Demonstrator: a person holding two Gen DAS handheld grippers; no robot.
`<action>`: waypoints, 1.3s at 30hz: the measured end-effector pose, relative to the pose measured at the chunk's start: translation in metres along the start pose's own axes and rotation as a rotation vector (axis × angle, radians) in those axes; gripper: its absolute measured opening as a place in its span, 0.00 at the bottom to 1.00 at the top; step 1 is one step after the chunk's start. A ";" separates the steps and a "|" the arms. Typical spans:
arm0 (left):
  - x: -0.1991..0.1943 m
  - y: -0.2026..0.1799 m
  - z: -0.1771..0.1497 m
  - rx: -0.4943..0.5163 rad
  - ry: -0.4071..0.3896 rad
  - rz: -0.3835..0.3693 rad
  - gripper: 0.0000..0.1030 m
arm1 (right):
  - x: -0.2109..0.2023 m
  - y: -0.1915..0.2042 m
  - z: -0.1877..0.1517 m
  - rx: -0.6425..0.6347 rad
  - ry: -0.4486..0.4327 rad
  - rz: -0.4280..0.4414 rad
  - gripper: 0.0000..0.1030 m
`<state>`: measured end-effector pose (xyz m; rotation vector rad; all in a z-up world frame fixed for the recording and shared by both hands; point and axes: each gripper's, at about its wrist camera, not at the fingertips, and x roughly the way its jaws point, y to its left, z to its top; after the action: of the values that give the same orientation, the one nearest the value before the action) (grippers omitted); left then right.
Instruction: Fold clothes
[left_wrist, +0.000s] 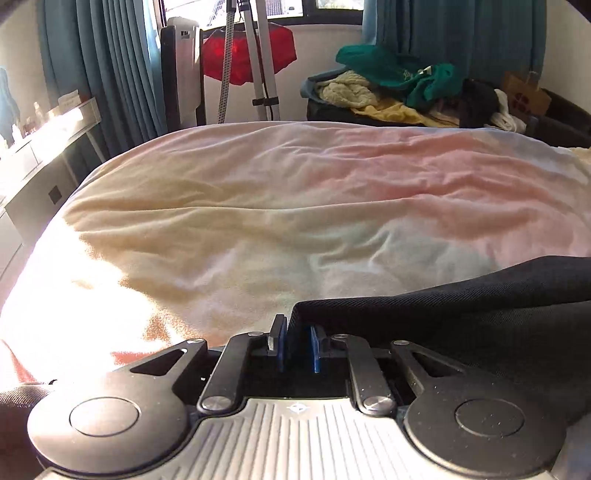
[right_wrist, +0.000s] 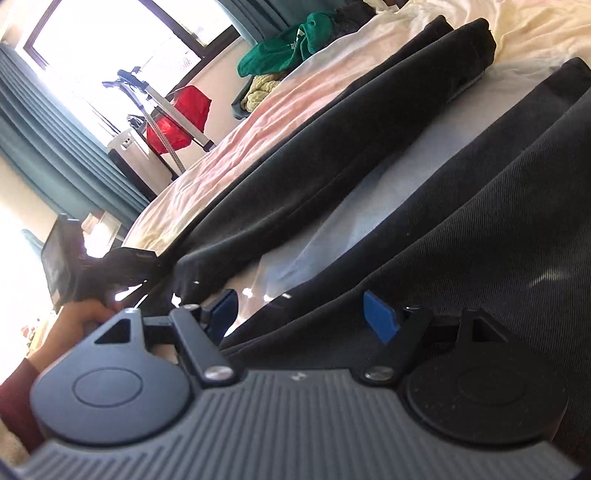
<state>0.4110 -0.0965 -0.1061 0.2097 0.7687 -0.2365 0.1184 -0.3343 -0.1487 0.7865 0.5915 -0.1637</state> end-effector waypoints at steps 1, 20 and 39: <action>-0.005 0.001 -0.004 0.013 -0.021 -0.008 0.17 | 0.000 -0.002 0.002 0.013 -0.002 0.006 0.75; -0.089 -0.040 -0.098 0.653 -0.098 0.080 0.41 | 0.026 -0.072 0.078 0.445 -0.159 -0.041 0.75; -0.178 -0.020 -0.139 0.447 -0.156 -0.289 0.03 | 0.009 -0.115 0.128 0.408 -0.470 -0.228 0.07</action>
<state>0.1900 -0.0540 -0.0802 0.4968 0.5811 -0.6930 0.1416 -0.5053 -0.1541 1.0306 0.1969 -0.6755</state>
